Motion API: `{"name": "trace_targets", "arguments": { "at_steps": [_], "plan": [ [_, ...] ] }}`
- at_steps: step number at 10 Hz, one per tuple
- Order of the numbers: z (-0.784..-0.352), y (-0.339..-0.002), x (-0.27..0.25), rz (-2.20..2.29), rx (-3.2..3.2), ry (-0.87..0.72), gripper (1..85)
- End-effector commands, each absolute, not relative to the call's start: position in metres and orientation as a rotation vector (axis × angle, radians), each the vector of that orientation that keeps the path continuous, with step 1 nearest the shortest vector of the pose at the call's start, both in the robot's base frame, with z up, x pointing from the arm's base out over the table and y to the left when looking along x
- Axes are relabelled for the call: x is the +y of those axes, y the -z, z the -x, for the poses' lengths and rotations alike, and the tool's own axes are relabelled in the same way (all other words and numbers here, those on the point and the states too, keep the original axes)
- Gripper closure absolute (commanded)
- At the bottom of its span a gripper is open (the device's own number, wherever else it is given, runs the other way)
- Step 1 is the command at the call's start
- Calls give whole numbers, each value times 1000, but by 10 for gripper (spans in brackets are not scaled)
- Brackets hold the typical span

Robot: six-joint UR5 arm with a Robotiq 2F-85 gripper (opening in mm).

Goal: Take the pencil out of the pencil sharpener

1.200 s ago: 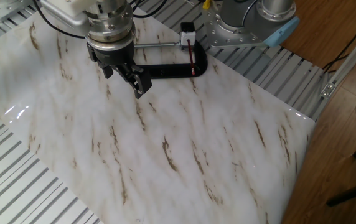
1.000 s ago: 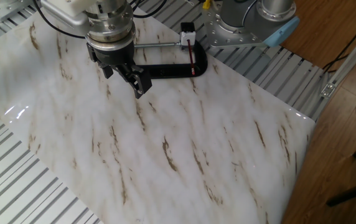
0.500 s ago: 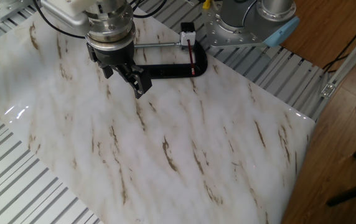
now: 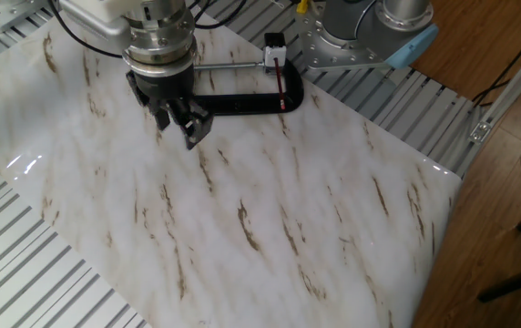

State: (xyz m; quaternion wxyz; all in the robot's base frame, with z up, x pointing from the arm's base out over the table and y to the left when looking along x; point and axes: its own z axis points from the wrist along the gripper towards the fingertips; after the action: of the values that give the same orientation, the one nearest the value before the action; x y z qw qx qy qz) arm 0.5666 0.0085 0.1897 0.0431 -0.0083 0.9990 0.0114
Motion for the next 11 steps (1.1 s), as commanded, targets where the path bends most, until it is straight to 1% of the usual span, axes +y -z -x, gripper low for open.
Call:
{"name": "trace_targets", "arguments": {
  "at_steps": [1,6,8,10,11],
  "plan": [
    [-579,-192,14,31,3006,-61,847],
    [-579,-190,13,48,2993,-67,847],
    [-564,-186,6,53,3021,-45,847],
    [-552,-183,9,30,3032,-97,847],
    [-548,-182,5,26,3041,-82,847]
  ]
}}
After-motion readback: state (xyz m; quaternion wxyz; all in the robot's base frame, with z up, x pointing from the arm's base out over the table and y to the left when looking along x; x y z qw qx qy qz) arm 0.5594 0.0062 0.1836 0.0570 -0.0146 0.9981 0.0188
